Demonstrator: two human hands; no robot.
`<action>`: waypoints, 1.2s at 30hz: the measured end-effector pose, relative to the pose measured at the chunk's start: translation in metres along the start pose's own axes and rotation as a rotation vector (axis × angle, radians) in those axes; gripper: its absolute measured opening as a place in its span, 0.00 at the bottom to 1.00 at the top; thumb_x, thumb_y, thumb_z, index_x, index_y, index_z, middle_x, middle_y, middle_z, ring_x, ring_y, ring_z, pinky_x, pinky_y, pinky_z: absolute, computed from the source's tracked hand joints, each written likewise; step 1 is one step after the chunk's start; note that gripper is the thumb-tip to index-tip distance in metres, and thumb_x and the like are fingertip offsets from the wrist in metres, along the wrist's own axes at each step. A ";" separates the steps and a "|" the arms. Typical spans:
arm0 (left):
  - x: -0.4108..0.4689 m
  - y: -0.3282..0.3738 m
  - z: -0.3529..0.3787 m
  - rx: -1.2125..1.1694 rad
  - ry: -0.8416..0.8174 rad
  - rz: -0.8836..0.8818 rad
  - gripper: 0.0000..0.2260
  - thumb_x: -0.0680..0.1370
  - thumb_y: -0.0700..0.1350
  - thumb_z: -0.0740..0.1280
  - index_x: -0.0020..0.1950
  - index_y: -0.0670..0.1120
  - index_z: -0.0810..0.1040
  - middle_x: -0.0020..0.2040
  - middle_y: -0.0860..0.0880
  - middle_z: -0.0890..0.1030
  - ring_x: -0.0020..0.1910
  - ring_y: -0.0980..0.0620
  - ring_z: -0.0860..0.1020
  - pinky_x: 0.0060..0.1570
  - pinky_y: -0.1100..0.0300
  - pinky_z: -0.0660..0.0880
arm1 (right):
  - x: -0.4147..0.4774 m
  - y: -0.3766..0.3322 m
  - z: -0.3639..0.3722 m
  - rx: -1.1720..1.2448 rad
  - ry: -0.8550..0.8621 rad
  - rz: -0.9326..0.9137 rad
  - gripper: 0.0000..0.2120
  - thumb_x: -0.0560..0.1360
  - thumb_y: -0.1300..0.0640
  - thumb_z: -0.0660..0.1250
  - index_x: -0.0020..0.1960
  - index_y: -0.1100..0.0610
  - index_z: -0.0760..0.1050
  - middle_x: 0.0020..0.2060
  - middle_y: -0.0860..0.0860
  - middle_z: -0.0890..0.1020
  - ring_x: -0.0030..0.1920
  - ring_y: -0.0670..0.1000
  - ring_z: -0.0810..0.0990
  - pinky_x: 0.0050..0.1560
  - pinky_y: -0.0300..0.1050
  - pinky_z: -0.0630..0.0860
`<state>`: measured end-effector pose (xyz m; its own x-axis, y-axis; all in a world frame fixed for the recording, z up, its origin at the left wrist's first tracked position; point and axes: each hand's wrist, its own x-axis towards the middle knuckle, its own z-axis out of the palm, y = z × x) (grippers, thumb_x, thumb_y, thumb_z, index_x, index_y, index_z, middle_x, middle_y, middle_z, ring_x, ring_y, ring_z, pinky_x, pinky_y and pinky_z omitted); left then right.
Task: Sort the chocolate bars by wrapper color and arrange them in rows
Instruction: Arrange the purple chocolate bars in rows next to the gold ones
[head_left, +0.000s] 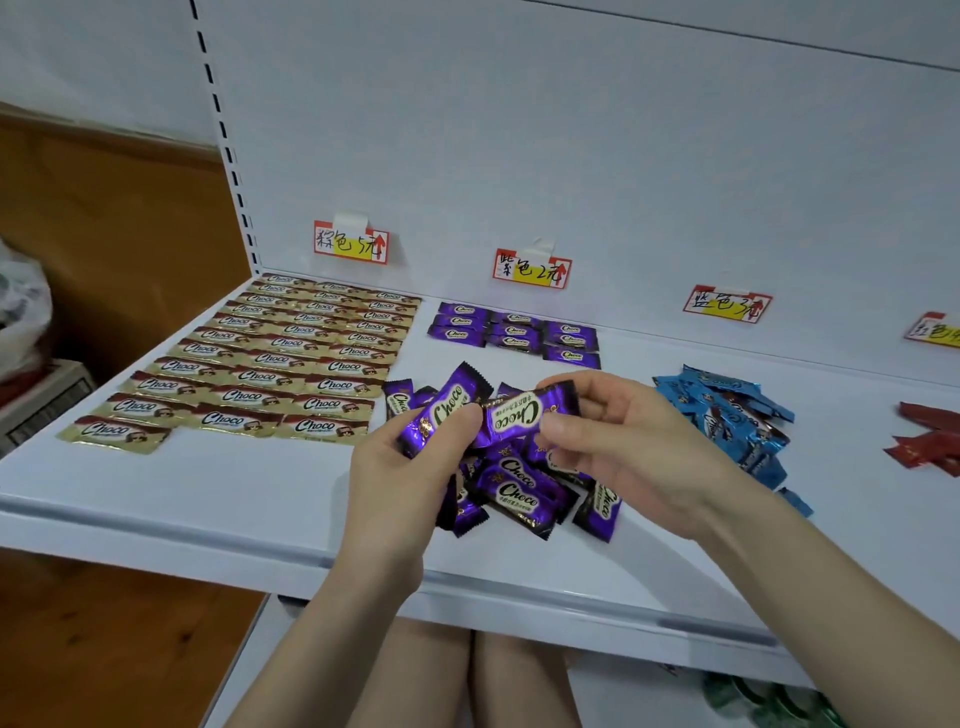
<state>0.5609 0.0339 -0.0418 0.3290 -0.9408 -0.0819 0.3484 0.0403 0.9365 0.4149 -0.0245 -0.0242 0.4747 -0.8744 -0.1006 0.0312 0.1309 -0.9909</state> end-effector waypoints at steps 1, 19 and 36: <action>0.000 -0.001 0.001 0.004 -0.010 0.001 0.15 0.76 0.38 0.66 0.30 0.44 0.69 0.17 0.53 0.70 0.15 0.59 0.68 0.17 0.72 0.63 | 0.002 0.002 0.002 0.082 0.017 0.013 0.14 0.62 0.61 0.69 0.47 0.59 0.76 0.37 0.51 0.84 0.36 0.46 0.81 0.36 0.36 0.77; -0.002 0.004 -0.005 -0.031 -0.053 0.009 0.15 0.70 0.43 0.68 0.23 0.47 0.73 0.19 0.51 0.71 0.16 0.58 0.68 0.19 0.71 0.64 | 0.011 -0.008 0.014 -0.539 0.000 -0.368 0.11 0.60 0.52 0.73 0.39 0.52 0.74 0.32 0.44 0.80 0.34 0.45 0.79 0.37 0.35 0.77; 0.024 -0.009 -0.019 0.002 0.037 -0.043 0.14 0.67 0.48 0.71 0.23 0.47 0.74 0.20 0.47 0.67 0.19 0.53 0.64 0.20 0.67 0.61 | 0.058 0.012 -0.007 -0.832 0.231 -0.487 0.07 0.68 0.56 0.73 0.44 0.46 0.79 0.43 0.37 0.80 0.48 0.36 0.75 0.46 0.24 0.66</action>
<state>0.5824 0.0169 -0.0588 0.3458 -0.9286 -0.1346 0.3611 -0.0007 0.9325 0.4363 -0.0769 -0.0426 0.3880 -0.8270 0.4070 -0.4922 -0.5592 -0.6671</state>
